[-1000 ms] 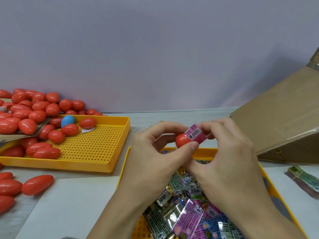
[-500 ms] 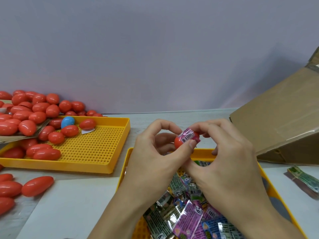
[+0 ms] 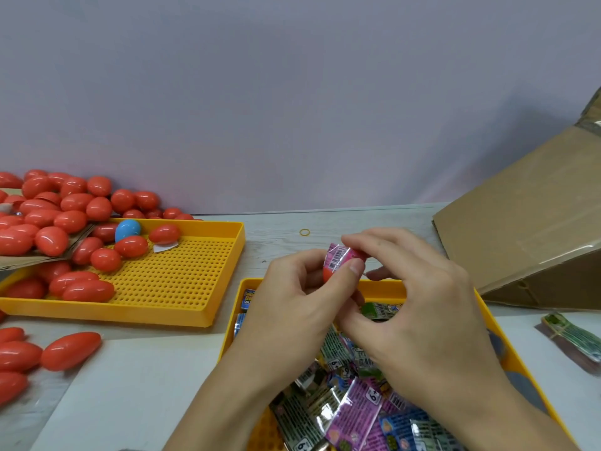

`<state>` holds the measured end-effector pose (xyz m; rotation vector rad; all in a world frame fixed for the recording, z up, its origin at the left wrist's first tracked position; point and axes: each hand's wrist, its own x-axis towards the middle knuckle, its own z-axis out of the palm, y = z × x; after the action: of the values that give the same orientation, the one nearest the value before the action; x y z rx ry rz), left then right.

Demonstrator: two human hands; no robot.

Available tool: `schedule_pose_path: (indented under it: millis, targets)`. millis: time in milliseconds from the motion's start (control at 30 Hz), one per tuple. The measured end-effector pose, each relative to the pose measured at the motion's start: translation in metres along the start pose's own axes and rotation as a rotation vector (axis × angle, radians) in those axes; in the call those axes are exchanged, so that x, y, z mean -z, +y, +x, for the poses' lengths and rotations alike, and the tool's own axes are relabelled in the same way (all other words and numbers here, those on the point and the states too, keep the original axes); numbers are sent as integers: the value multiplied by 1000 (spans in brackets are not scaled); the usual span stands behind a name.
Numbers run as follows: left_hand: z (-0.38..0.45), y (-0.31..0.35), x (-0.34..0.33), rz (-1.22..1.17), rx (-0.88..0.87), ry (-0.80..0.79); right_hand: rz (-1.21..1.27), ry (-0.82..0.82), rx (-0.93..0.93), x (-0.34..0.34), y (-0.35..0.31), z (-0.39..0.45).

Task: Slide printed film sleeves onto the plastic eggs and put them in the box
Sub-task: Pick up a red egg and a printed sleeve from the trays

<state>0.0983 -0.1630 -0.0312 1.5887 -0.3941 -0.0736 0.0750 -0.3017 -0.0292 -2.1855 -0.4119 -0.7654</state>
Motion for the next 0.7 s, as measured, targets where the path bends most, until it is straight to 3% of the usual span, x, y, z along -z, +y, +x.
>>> schedule_pose_path:
  millis: [300, 500, 700]
  targets:
    - [0, -2, 0, -39, 41, -9, 36, 0, -2, 0, 2, 0]
    - [2, 2, 0, -402, 176, -34, 153, 3, -48, -1, -2, 1]
    - [2, 0, -1, -417, 171, -11, 149, -65, -49, 0, 0, 0]
